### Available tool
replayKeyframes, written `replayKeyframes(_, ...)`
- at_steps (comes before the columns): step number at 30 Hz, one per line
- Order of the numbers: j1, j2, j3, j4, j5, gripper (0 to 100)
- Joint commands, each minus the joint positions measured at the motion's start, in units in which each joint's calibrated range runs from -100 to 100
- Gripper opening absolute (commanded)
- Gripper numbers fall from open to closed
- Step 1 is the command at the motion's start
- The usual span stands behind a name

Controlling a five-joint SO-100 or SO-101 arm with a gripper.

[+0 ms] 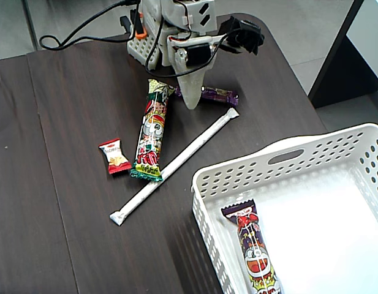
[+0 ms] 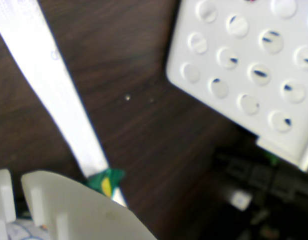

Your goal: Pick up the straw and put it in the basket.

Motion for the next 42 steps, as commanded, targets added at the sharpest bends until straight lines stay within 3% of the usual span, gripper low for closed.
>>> replayKeyframes(1,-11.3,-0.6,1.4,-8.2,-2.4,1)
replayKeyframes(22,-11.0,-0.6,1.4,-8.2,-2.4,1)
replayKeyframes(34,-6.0,-0.2,-11.4,-0.3,-1.5,2)
replayKeyframes(38,-6.1,6.6,-17.1,-0.3,2.0,2)
replayKeyframes(42,-5.9,20.4,-24.8,-2.5,2.0,2)
